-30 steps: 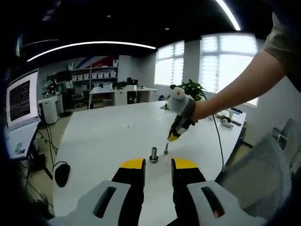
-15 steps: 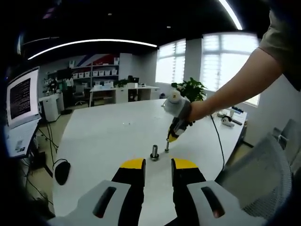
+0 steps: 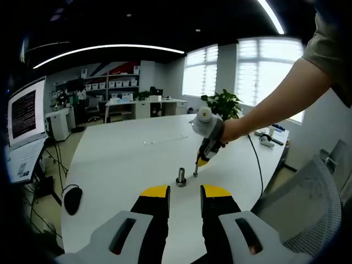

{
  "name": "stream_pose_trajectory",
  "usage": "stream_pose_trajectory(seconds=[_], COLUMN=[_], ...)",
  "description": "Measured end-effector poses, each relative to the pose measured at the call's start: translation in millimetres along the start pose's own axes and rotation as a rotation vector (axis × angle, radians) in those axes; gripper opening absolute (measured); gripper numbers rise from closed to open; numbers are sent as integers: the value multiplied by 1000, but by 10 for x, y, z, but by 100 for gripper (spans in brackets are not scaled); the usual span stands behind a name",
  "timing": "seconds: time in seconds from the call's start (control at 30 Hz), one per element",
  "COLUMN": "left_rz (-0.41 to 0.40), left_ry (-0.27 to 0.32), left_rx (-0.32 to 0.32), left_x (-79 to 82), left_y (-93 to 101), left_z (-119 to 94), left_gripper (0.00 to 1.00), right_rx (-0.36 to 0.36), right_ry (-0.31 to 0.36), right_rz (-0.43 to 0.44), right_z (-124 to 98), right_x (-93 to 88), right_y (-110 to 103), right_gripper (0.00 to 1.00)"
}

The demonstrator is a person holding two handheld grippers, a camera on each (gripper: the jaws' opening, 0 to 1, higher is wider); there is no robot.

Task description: Place the washer onto the threaded stud by aligning its center hole with the stud, sliding it down to the base, and recovering from edge contact or off-axis alignment until the washer reaches the visible bottom stop.

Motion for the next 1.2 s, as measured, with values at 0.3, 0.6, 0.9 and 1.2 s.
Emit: stream_pose_trajectory(seconds=[0.3, 0.6, 0.9, 1.2], left_rz=[0, -5, -8, -4], left_ry=[-2, 12, 38, 68], left_rx=[3, -5, -20, -18], left_x=[-5, 16, 50, 90], left_y=[-5, 7, 31, 33], left_z=[1, -10, -31, -66], left_gripper=[20, 20, 20, 20], right_rx=[-18, -81, -168, -191], right_ry=[35, 246, 601, 685], right_rz=[9, 90, 86, 183], right_z=[-78, -478, -1173, -1523], right_x=[6, 39, 32, -99], right_y=[-9, -85, -406, -710], right_gripper=[19, 24, 30, 38])
Point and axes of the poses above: the point that each gripper's makers call its tool centre point, and the gripper's own axes: z roughly forward along the fingers, y roughly to its right, x roughly out of its top, the point moved 6 cm from there along -z, roughly backward along the fingers, and after that the axes turned 7 degrees about -y, right-handed, at the moved point
